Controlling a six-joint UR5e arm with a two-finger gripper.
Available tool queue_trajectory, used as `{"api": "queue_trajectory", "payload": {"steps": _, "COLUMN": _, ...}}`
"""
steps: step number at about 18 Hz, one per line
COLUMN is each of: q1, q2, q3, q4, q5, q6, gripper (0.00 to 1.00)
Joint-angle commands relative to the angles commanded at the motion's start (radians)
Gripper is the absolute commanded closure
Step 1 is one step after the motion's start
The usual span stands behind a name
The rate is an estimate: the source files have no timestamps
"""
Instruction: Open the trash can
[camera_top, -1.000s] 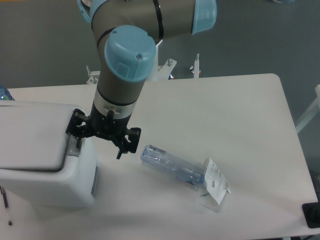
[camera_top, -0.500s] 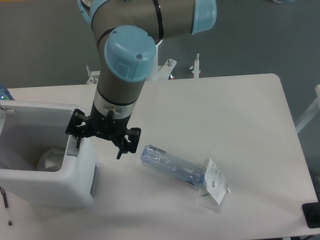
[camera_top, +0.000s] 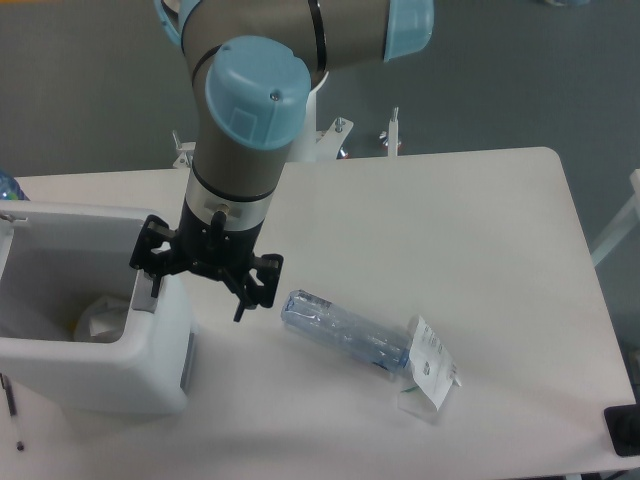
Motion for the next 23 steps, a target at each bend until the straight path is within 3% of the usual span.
{"api": "queue_trajectory", "payload": {"steps": 2, "q1": 0.012, "q2": 0.011, "q3": -0.003, "q4": 0.0, "q5": 0.075, "q6": 0.002, "gripper": 0.0}}
{"api": "queue_trajectory", "payload": {"steps": 6, "q1": 0.08, "q2": 0.014, "q3": -0.002, "q4": -0.001, "q5": 0.086, "q6": 0.096, "gripper": 0.0}}
{"api": "queue_trajectory", "payload": {"steps": 12, "q1": 0.213, "q2": -0.043, "q3": -0.057, "q4": -0.007, "q5": 0.152, "q6": 0.294, "gripper": 0.0}}
{"api": "queue_trajectory", "payload": {"steps": 15, "q1": 0.262, "q2": -0.081, "q3": -0.057, "q4": -0.003, "q5": 0.201, "q6": 0.373, "gripper": 0.0}}
{"api": "queue_trajectory", "payload": {"steps": 23, "q1": 0.363, "q2": -0.144, "q3": -0.04, "q4": 0.012, "q5": 0.206, "q6": 0.655, "gripper": 0.0}}
